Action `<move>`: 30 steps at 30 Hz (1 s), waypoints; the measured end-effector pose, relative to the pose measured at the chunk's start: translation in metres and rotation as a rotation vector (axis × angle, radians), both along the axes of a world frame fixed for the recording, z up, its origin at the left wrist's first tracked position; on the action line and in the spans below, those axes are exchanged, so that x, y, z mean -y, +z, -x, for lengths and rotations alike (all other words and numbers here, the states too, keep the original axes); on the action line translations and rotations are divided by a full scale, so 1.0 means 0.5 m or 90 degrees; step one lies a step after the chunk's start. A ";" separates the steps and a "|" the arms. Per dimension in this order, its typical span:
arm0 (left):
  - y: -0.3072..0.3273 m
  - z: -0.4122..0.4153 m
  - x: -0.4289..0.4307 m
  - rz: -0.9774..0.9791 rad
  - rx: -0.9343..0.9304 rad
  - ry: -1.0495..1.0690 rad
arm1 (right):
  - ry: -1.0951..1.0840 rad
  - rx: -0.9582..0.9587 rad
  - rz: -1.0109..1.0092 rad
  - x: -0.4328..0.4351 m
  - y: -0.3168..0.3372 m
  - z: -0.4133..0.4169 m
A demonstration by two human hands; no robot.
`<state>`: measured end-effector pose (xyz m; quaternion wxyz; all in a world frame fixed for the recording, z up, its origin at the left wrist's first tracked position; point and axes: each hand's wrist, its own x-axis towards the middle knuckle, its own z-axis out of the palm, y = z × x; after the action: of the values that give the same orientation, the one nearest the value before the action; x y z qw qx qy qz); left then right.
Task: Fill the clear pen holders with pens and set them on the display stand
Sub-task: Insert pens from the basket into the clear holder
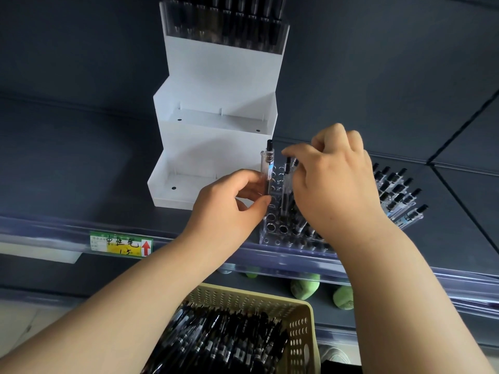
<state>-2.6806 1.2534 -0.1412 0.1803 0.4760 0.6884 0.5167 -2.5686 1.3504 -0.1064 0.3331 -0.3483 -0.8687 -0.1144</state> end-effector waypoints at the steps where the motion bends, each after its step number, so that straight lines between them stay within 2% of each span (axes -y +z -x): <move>1: -0.001 0.000 0.000 0.000 0.001 0.000 | 0.008 -0.010 0.015 0.001 0.003 -0.002; 12: -0.004 -0.008 -0.006 0.000 0.006 -0.011 | 0.049 -0.096 0.066 -0.002 0.023 -0.031; 25: -0.017 -0.019 -0.016 -0.036 0.012 -0.044 | 0.083 -0.075 0.046 0.012 0.031 -0.047; 30: -0.016 -0.024 -0.017 -0.064 0.032 -0.066 | 0.071 -0.104 0.076 0.011 0.035 -0.056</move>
<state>-2.6686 1.2617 -0.1493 0.2000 0.5066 0.6314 0.5520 -2.5404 1.3447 -0.0888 0.3873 -0.3270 -0.8619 -0.0149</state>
